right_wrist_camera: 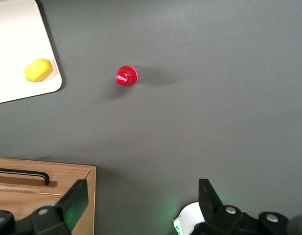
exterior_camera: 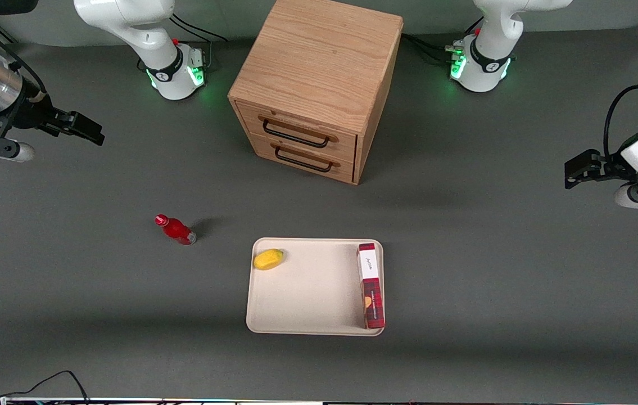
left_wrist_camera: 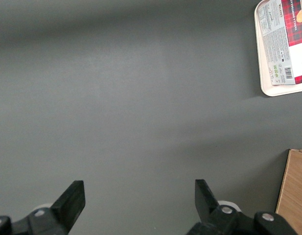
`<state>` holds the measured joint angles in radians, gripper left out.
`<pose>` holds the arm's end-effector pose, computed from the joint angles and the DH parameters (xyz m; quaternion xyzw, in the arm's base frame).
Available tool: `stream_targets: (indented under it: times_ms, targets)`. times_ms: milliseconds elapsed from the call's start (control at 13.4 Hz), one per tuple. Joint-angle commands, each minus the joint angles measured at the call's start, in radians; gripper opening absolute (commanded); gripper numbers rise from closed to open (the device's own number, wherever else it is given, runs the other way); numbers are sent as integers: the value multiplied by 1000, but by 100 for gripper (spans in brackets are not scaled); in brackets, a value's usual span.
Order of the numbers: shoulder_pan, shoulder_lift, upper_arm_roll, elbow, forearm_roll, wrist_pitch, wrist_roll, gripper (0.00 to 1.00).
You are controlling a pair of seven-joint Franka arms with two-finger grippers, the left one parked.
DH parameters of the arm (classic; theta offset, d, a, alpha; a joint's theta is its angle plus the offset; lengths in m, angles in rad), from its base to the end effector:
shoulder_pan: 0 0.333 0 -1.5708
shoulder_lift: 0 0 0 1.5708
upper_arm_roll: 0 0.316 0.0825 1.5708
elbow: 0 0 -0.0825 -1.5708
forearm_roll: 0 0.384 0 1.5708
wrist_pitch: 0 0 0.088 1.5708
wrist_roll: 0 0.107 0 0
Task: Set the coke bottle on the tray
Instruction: 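Move the right gripper down toward the red Coca-Cola bottle, then close the right gripper around the bottle's cap end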
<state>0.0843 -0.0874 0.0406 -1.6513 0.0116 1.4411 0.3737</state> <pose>0.5080 0.0661 0.6231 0.9904 -0.1236 -0.0605 0.0112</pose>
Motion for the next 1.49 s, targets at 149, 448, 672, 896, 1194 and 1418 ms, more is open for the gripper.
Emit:
stream_targets:
  times_ms: [149, 448, 672, 896, 1194, 1418]
  targets:
    - [-2, 11, -2, 44, -7, -51, -12, 100]
    - [8, 64, 8, 25, 10, 2, -25, 100]
    - [11, 156, 18, -88, 11, 245, -53, 100]
    - [11, 237, 19, -207, 5, 474, -50, 100]
    - [12, 290, 25, -355, -37, 701, -36, 100]
    - [12, 310, 25, -418, -47, 815, -3, 100]
